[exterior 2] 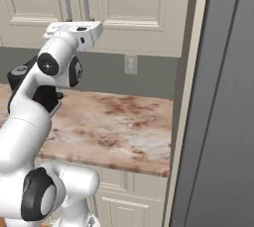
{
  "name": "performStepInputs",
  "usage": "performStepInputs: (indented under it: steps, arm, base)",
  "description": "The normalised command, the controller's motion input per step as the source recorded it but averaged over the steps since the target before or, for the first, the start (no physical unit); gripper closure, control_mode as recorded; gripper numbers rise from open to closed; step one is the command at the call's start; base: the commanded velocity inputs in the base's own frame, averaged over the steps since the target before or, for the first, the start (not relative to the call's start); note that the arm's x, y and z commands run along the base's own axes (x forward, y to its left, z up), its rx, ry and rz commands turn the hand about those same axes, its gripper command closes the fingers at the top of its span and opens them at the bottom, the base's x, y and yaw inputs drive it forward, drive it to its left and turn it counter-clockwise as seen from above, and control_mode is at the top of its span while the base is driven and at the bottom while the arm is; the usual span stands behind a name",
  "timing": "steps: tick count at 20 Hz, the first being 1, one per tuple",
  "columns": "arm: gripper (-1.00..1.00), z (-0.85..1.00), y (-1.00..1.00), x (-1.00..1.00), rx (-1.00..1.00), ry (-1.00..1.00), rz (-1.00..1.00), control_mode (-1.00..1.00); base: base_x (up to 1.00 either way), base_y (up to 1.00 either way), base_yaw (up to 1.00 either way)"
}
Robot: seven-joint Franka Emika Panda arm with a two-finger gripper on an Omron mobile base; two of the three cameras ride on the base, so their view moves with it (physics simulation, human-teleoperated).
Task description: Open the cabinet directly in front. Then move the liquor and the mug to the dining counter with the candle on it.
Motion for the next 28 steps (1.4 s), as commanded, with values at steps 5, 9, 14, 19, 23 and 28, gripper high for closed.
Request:
performStepInputs:
  steps: [5, 9, 14, 19, 23, 28]
  arm:
    - [-1.00, 0.00, 0.05, 0.81, 0.00, 0.09, 0.00, -1.00]
    - [-1.00, 0.00, 0.21, 0.93, 0.00, 0.14, 0.00, -1.00]
    - [-1.00, -0.05, 0.27, 0.99, 0.00, 0.13, 0.00, -1.00]
    - [1.00, -0.15, 0.16, 0.99, 0.00, 0.11, 0.00, -1.00]
    - [1.00, -0.02, 0.03, 0.19, 0.00, 0.01, 0.00, -1.00]
    - [1.00, 0.00, 0.00, 0.00, 0.00, 0.00, 0.00, -1.00]
  base:
    - [0.00, 0.00, 0.00]
    - [0.00, 0.00, 0.00]
    - [0.00, 0.00, 0.00]
    - [0.00, 0.00, 0.00]
    - [0.00, 0.00, 0.00]
    - [0.00, 0.00, 0.00]
